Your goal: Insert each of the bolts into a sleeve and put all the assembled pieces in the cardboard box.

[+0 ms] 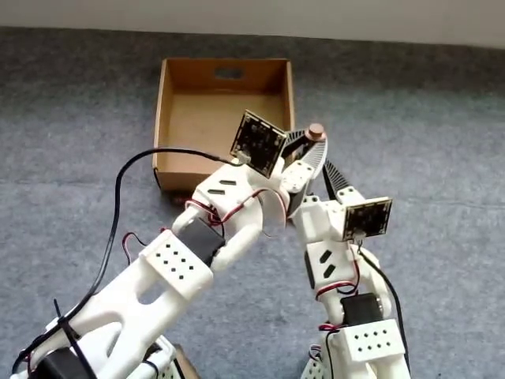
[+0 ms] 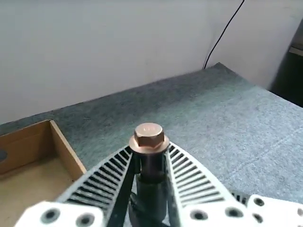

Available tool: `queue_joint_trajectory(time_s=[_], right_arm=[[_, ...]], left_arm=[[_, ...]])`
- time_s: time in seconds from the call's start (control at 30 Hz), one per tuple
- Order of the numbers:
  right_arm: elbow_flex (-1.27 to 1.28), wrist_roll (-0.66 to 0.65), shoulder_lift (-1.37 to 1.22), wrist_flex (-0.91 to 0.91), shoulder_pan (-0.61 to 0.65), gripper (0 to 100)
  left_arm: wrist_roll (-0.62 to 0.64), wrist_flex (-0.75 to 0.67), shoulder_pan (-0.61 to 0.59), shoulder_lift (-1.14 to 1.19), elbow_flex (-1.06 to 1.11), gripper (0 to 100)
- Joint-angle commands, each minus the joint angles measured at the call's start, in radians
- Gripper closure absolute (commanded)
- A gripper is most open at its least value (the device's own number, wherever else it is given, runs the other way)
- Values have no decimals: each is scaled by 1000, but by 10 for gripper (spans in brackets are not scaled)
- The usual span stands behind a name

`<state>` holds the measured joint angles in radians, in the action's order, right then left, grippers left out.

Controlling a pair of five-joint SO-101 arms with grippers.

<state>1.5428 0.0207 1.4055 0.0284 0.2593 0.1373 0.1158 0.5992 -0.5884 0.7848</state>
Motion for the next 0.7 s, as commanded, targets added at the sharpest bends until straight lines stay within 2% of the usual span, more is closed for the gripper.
queue_joint_trajectory(time_s=[0.0,0.2,0.33,0.67], right_arm=[[-15,2,12,22,-27,992],[-15,2,12,22,-27,992],[-15,2,12,22,-27,992],[-15,2,7,22,-27,992]], left_arm=[[-3,-2,-21,-8,-8,885],[-3,23,-21,-39,-1,884],[-3,109,-15,-177,44,883],[-3,196,-12,-481,203,884]])
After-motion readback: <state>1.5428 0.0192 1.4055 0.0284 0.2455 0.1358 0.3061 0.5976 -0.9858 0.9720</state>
